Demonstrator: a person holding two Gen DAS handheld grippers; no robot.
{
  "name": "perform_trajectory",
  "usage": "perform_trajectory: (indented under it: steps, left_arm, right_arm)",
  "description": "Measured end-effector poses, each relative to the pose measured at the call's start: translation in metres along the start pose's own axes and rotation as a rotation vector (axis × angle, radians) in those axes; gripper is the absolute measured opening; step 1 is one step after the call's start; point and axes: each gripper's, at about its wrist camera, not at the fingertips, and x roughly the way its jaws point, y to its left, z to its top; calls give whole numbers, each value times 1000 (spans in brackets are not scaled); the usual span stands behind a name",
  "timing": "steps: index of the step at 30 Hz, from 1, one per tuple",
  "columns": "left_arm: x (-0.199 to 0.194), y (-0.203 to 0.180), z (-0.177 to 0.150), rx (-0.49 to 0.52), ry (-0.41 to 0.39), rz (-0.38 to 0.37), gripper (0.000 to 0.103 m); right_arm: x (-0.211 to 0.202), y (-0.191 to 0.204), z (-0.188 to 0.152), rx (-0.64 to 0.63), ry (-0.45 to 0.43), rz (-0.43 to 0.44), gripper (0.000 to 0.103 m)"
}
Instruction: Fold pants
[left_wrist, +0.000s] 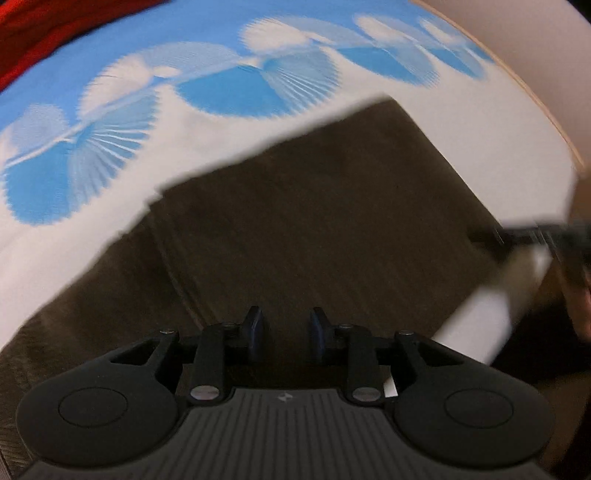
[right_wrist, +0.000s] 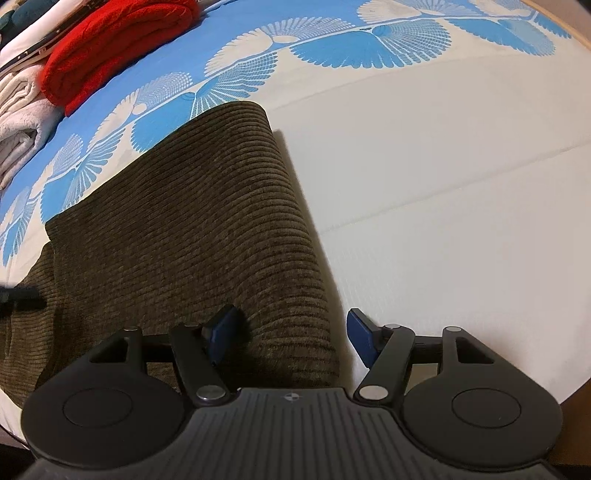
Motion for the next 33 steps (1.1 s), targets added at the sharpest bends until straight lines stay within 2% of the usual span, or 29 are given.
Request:
perform_trajectory:
  steps: [2,4,6,8,11,15,17,20,23,25,27,28,30,33]
  left_arm:
    - [7,-9,-15,63,55,-38,31]
    - [29,-15,-31,112,159,-18,31]
    - [35,-21,-39,146,165,5,31]
    - [30,-20,-38,111,152,19,32]
    - [14,-20,-33,95,79,92,36]
    - [-15,-12,-27,1,-44,82,47]
    - [-23,-10,-20,-28,-91,87,51]
    - [-29,-8,-9,-70,-134,86,51]
    - [-39,-7,2,-117,-194,43,54]
    - [-45,-6,8,-154,-230,-10,59]
    - [-53,-7,15,-179,-268,-78,69]
    - [-57,-10,18,-186,-287,-113,71]
    - [-67,-14,26,-209,-325,-188,82]
    - [-73,-16,34,-236,-364,-306,84]
  right_arm:
    - [-2,0,-1,8,-1,1,67]
    - [-3,0,-2,12,-3,0,67]
    - [-3,0,-3,15,-2,-1,68]
    - [-3,1,-4,25,6,0,67]
    - [-4,0,-4,37,8,-3,67]
    - [-3,-4,-5,68,16,8,66]
    - [-3,-5,-6,71,10,20,53]
    - [-10,1,-8,53,-16,25,35]
    - [-24,14,-7,10,-64,31,26]
    - [-40,30,-7,-74,-136,44,23]
    - [-59,54,-10,-215,-233,81,22]
    - [-71,70,-16,-324,-297,101,21]
    - [-87,99,-30,-524,-401,134,21]
    - [-98,140,-65,-812,-511,182,21]
